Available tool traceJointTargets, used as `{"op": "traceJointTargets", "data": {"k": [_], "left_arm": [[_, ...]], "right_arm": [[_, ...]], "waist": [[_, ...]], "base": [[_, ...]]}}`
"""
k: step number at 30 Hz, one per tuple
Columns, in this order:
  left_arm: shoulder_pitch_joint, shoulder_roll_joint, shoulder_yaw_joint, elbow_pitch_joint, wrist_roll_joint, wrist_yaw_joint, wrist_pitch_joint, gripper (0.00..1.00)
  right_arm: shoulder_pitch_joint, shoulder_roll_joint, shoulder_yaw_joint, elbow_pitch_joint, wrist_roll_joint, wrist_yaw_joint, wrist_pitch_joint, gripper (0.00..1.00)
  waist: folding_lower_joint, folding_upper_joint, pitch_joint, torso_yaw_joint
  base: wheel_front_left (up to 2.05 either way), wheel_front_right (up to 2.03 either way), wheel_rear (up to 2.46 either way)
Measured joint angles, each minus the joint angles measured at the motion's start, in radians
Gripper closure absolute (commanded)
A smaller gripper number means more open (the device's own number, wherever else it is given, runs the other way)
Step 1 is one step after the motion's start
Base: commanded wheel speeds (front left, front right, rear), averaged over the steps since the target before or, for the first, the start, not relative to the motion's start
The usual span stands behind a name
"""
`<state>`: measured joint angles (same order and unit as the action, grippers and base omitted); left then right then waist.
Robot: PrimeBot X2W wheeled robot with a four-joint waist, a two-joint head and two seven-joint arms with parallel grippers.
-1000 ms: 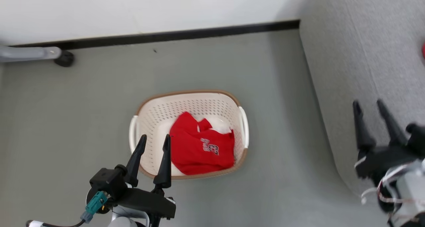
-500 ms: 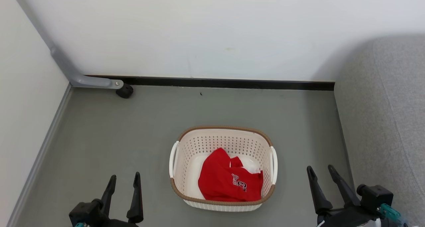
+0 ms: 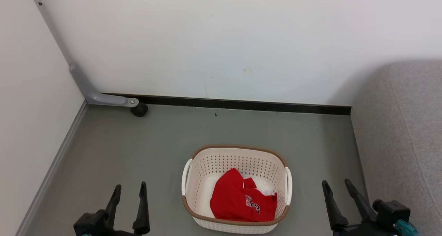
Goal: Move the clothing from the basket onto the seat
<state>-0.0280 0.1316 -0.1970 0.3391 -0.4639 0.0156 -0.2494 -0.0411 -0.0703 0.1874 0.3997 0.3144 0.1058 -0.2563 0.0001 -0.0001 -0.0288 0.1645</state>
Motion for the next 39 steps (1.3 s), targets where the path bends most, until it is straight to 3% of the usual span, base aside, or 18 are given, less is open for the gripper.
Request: {"op": "traceJointTargets", "data": {"k": [17,39], "left_arm": [[0.031,-0.016,0.019,-0.039,0.027,-0.035,0.0,0.0],[-0.215,-0.03,-0.077,0.017,0.087,-0.096,0.002,0.0]], "right_arm": [[0.018,0.006,0.016,-0.055,-0.033,0.0,0.0,0.0],[-0.074,0.009,0.19,-0.141,-0.14,0.009,0.0,0.0]], "waist": [[0.0,0.0,0.036,-0.057],[0.0002,0.0002,0.303,-0.174]], "base": [[0.0,0.0,0.0],[0.0,0.0,0.0]]}}
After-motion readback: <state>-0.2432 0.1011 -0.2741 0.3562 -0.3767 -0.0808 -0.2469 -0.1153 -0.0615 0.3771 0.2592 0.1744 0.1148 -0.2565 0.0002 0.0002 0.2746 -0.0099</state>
